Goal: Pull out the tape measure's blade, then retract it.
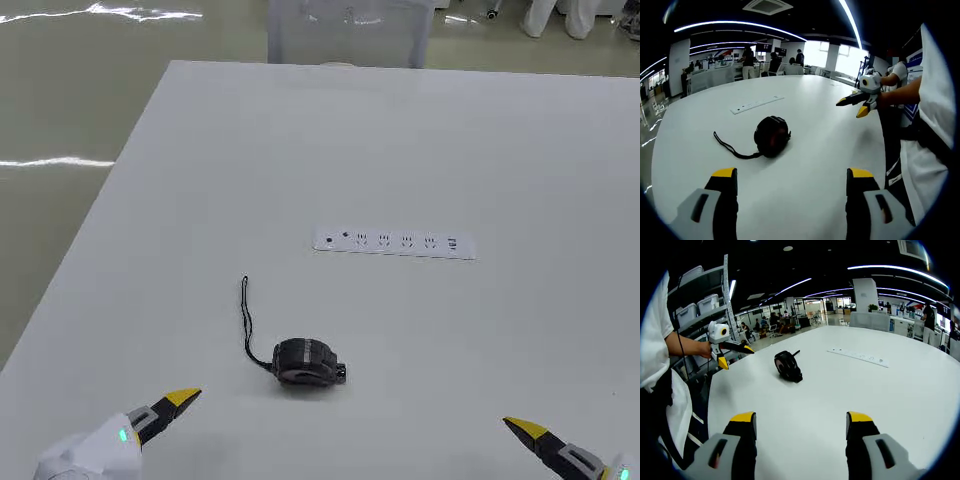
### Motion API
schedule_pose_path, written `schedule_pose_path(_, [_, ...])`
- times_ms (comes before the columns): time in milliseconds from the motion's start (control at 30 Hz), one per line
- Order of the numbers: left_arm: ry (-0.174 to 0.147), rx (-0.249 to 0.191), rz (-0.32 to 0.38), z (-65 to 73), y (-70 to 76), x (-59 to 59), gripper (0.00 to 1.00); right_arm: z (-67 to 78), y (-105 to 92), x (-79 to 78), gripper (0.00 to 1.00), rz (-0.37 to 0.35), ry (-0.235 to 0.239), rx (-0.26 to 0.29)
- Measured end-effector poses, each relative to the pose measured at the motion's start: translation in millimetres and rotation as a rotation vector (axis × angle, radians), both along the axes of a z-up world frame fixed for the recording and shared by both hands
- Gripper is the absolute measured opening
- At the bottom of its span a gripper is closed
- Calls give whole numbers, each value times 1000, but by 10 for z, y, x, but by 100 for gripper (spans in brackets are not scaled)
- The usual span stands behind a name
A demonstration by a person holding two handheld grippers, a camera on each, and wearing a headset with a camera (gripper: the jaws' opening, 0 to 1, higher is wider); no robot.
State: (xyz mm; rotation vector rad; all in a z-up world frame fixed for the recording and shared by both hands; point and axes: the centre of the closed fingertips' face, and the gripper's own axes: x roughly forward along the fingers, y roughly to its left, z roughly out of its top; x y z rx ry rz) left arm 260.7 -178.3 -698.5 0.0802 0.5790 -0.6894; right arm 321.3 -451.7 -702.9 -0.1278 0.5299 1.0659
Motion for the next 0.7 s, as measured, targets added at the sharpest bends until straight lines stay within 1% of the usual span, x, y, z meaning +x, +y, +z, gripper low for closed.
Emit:
schedule_pose_path(267, [-2, 15, -26, -10, 26, 68, 86, -18, 6, 50, 74, 27, 4, -4])
schedule_pose_path(400, [-4, 22, -46, -12, 17, 115, 87, -23, 35, 69, 73, 43, 4, -3])
schedule_pose_path(500, [-6, 17, -55, -6, 9, 157, 87, -32, 59, 70, 73, 57, 3, -5])
schedule_pose_path(633, [-5, 36, -90, -25, -14, 200, 86, -32, 95, 85, 73, 82, 4, -8])
schedule_pose_path(700, [-5, 36, -98, -20, -23, 234, 86, -31, 110, 98, 72, 92, 5, -9])
